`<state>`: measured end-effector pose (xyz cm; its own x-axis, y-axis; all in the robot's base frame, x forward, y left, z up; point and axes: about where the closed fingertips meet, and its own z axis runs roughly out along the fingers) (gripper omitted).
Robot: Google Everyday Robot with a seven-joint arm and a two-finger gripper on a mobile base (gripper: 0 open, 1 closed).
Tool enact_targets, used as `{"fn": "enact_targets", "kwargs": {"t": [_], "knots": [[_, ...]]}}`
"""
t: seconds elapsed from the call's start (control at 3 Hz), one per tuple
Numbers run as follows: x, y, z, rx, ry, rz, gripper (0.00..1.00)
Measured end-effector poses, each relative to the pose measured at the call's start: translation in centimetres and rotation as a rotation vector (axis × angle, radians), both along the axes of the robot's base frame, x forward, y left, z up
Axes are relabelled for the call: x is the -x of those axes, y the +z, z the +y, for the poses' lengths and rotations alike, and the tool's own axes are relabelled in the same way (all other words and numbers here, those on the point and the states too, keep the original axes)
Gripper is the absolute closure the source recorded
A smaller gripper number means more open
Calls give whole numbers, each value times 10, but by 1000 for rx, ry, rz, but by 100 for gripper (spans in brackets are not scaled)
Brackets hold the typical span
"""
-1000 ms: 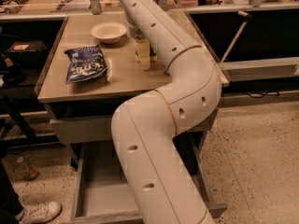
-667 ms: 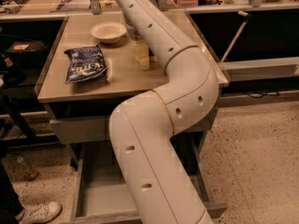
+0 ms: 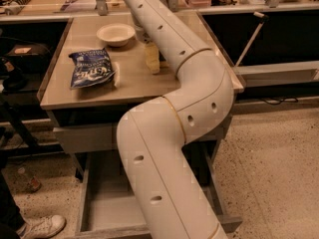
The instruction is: Place sponge into middle drawer
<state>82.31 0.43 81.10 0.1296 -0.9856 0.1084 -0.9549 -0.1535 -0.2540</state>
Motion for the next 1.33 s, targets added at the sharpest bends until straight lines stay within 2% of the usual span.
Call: {"fn": "enact_targets", "kwargs": {"t": [0.67,1.0,1.33], "knots": [[0,0,0,0,0,0,89],[2,5,0,0,0,-1,100],[-16,26,4,-43,-75,-104,100]]}}
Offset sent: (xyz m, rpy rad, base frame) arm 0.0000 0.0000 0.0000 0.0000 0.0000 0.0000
